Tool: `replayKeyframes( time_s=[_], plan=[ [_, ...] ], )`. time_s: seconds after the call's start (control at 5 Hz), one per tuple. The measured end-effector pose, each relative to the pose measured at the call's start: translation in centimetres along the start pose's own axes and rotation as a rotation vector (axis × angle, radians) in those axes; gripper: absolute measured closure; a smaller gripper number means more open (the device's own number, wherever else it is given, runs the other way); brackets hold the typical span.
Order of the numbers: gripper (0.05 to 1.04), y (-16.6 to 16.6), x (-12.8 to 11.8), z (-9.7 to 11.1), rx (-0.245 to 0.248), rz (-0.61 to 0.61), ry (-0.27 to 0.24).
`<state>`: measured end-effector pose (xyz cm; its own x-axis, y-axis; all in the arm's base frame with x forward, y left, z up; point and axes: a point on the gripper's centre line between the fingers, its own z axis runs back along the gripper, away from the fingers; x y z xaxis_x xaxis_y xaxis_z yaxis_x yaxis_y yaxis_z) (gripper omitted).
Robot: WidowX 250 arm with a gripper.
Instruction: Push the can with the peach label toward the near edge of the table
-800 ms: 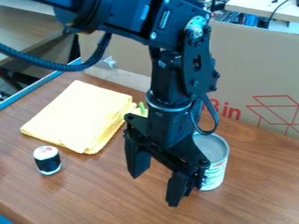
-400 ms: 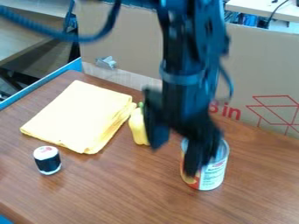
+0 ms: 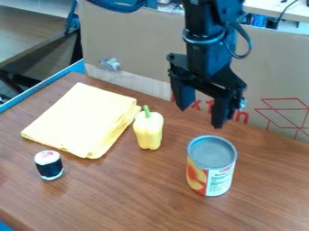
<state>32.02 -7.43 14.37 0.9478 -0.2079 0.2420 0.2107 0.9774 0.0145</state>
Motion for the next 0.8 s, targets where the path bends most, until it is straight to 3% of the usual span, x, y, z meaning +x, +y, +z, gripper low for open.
replayKeyframes(
  time_s=[0.4, 0.6, 0.8],
  plan=[
    [0.082, 1.2, 4.4, -4.4, -0.042, -0.02, 0.049],
    [0.082, 0.6, 5.5, -6.9, -0.085, -0.025, 0.095],
    [0.082, 0.5, 5.2, -8.1, -0.091, -0.024, 0.121]
  ],
)
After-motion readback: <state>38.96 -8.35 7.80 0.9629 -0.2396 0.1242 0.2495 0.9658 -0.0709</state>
